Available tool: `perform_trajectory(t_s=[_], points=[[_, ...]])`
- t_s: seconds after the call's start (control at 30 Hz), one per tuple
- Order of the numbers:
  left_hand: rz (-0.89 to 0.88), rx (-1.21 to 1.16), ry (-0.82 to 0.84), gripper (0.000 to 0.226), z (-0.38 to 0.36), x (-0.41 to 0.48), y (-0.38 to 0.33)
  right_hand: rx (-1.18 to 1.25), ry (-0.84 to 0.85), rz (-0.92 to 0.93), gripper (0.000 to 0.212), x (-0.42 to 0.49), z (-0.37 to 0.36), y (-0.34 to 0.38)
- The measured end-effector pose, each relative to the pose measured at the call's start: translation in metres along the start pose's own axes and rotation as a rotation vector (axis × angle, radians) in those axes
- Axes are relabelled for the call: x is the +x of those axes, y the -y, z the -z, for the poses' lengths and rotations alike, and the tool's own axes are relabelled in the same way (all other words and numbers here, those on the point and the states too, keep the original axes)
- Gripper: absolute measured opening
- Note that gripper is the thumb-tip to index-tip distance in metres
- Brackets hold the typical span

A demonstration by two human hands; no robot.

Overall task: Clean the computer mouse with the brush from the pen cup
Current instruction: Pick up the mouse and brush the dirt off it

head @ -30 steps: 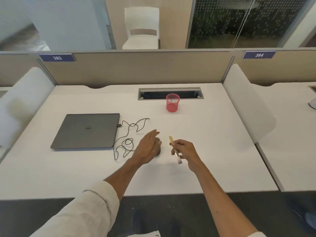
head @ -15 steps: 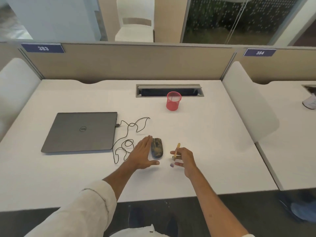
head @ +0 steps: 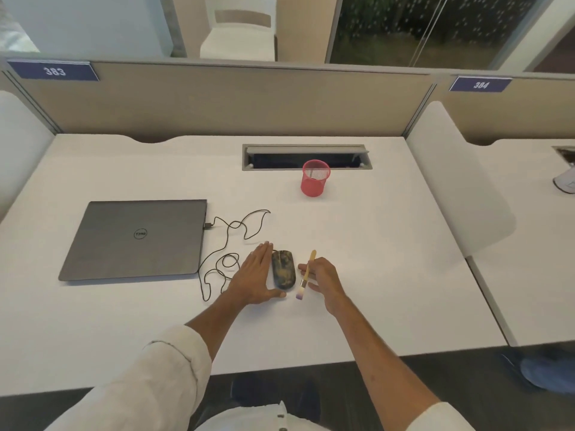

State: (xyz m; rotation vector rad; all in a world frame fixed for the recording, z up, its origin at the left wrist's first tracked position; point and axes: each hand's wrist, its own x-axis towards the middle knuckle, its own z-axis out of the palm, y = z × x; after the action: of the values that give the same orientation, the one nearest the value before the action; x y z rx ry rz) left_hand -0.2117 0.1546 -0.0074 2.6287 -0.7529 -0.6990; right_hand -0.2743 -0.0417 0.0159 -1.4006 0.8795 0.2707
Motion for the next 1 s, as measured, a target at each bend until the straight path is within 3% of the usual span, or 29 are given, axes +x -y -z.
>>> perform_trajectory(t_s=[1.0], points=[[-0.025, -0.157, -0.04, 0.139, 0.002, 0.017, 0.007, -0.071, 0.004, -0.011, 0.007, 0.02, -0.007, 0.002]])
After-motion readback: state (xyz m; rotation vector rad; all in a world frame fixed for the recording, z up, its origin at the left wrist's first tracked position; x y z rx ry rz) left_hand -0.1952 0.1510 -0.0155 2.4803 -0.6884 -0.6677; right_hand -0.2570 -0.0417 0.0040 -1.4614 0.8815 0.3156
